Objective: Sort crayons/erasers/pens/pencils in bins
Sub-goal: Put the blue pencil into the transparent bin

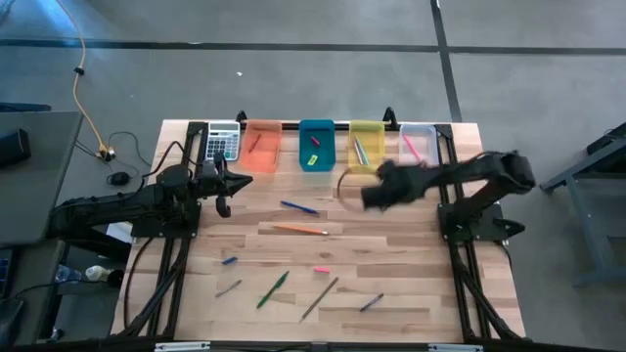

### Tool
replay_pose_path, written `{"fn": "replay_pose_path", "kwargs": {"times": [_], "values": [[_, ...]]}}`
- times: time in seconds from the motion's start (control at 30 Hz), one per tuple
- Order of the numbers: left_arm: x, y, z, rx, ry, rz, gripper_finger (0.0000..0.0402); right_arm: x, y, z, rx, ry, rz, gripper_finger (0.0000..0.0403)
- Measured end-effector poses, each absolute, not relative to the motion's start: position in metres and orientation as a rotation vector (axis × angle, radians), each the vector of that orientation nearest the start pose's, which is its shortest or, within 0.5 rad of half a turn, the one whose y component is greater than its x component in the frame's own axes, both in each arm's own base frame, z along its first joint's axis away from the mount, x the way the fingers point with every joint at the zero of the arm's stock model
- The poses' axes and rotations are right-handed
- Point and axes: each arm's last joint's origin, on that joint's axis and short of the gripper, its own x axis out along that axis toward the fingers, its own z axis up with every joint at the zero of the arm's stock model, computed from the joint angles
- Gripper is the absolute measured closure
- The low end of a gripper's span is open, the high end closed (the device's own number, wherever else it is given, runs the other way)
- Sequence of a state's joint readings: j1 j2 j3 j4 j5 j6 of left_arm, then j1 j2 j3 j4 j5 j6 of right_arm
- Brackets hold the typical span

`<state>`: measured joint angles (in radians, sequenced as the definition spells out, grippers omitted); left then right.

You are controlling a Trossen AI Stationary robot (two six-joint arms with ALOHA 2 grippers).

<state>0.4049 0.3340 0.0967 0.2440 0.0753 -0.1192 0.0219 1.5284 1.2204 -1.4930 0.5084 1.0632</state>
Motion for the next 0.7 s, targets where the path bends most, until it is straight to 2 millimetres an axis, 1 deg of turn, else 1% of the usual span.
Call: {"fn": "replay_pose_path", "kwargs": {"times": [0.07, 0.17, 0.3, 0.4, 0.57, 0.7], "values": [[0.111, 0.045, 0.191, -0.109, -0.025, 0.329, 0.0398, 0.225, -0.032, 0.259, 0.294, 1.317, -1.216, 0.0386], [0.111, 0.045, 0.192, -0.096, -0.03, 0.329, 0.0398, 0.208, -0.061, 0.247, 0.317, 1.323, -1.25, 0.0386], [0.111, 0.045, 0.195, -0.076, -0.057, 0.327, 0.0398, 0.196, -0.099, 0.225, 0.34, 1.309, -1.245, 0.0386], [0.111, 0.045, 0.196, -0.082, -0.065, 0.324, 0.0398, 0.185, -0.126, 0.215, 0.368, 1.307, -1.281, 0.0386], [0.11, 0.045, 0.197, -0.071, -0.076, 0.324, 0.0398, 0.167, -0.16, 0.21, 0.371, 1.281, -1.353, 0.0386], [0.11, 0.045, 0.199, -0.053, -0.098, 0.323, 0.0398, 0.157, -0.178, 0.206, 0.425, 1.234, -1.339, 0.0386]]}}
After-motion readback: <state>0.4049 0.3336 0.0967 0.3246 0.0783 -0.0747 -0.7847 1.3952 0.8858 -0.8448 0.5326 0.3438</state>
